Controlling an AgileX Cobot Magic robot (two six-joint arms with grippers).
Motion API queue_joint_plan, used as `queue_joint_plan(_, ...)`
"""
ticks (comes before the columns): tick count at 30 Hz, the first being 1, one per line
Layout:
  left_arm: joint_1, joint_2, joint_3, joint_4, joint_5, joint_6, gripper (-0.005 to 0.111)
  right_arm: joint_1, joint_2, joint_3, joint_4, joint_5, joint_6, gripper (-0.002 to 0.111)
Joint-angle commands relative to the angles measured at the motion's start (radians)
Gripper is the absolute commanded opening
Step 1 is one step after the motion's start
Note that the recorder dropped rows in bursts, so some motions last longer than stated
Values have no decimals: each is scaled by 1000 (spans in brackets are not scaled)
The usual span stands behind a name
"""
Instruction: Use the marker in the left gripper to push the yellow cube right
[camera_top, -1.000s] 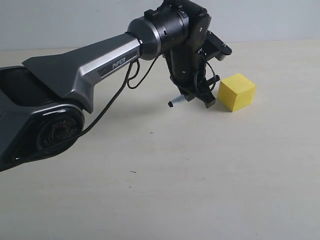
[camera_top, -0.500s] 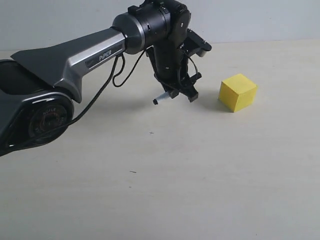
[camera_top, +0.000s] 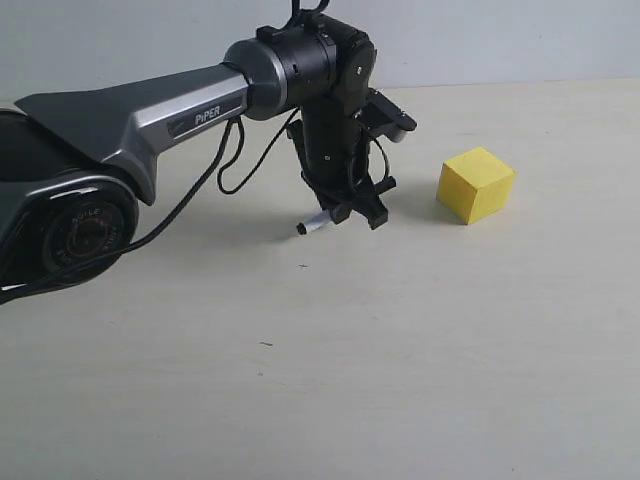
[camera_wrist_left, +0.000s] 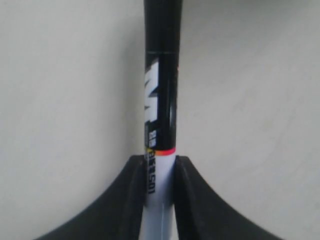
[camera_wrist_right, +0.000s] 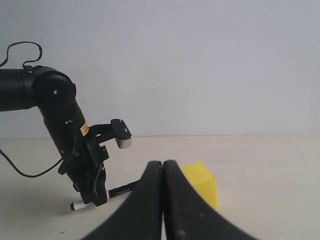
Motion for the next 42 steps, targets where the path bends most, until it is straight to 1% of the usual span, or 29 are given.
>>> queue_joint_plan(1, -10, -29, 3, -62, 0, 28, 0, 1, -6, 4, -2, -5, -3, 0)
queue_joint_plan(8, -47, -32, 18, -51, 0, 39, 0, 1, -6, 4, -2, -5, -3, 0)
queue_joint_plan(15, -47, -32, 23, -58, 0, 35, 0, 1, -6, 4, -4, -5, -3, 0)
queue_joint_plan(18, -49, -24, 23, -96, -2, 27, 0, 1, -6, 4, -4, -5, -3, 0)
queue_joint_plan(23, -53, -19, 23, -132, -74, 31, 0, 1, -6, 4, -4, -5, -3, 0)
queue_joint_plan(27, -75, -19, 23, -130, -121, 49, 0, 1, -6, 4, -4, -5, -3, 0)
queue_joint_plan(31, -77, -19, 23, -128, -161, 44, 0, 1, -6, 4, -4, -5, -3, 0)
queue_joint_plan(36, -75, -19, 23, -94, -228, -31, 0, 1, -6, 4, -4, -5, -3, 0)
queue_joint_plan(42, -75, -19, 23, -94, -274, -55, 0, 1, -6, 4, -4, -5, -3, 0)
